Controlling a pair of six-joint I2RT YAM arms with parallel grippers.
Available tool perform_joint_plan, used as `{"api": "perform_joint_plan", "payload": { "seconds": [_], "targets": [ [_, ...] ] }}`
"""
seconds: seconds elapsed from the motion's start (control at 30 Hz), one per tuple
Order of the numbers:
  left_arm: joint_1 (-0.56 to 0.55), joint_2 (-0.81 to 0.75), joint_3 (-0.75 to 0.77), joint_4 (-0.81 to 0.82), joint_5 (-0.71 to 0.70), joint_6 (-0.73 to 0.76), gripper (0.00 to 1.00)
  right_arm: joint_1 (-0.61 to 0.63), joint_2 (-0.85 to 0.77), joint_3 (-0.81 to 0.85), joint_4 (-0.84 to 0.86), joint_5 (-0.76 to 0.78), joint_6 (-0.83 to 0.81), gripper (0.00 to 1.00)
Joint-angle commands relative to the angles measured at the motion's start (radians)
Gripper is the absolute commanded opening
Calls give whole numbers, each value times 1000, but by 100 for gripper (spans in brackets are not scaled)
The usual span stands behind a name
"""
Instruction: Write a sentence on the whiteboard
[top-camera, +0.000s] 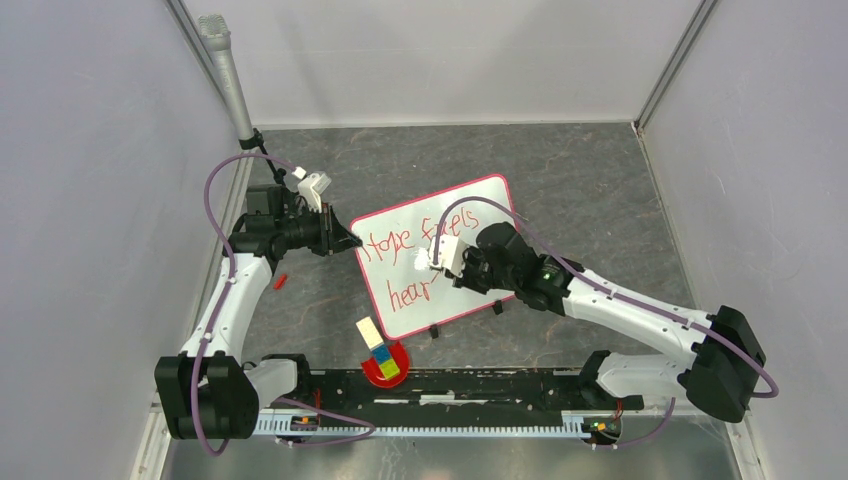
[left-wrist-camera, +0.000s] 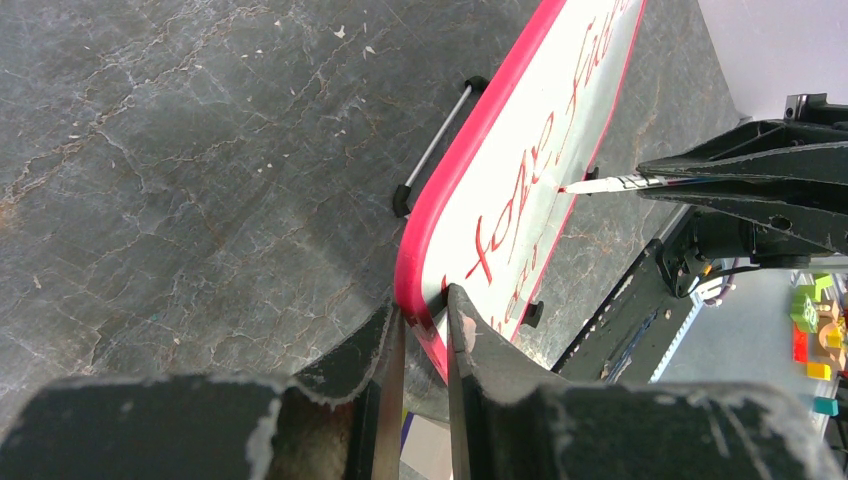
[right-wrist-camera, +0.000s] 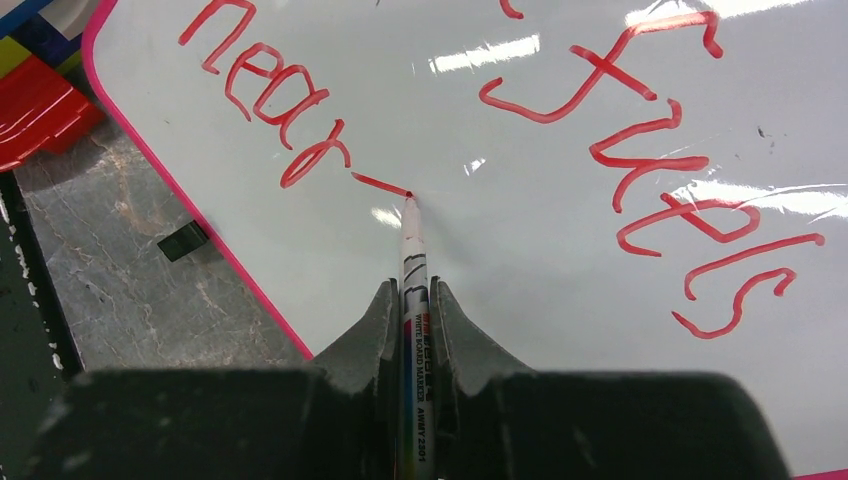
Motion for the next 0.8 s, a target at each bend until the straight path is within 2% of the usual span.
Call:
{"api": "perform_joint_plan", "payload": {
  "seconds": [0.0,0.33,0.53,0.77],
  "targets": [
    [-9,-2,-11,-29,3,34,3,-6,-10,46,6,-29,0,0],
    [-10,4,-11,-29,2,37,3,-6,32,92,36,-71,23,0],
    [-9,5,-12,-29,0,40,3,-6,57,50,53,-43,20,0],
    [-9,5,-13,-29,0,40,3,-6,15,-39,57,-55,33,0]
  ]
}}
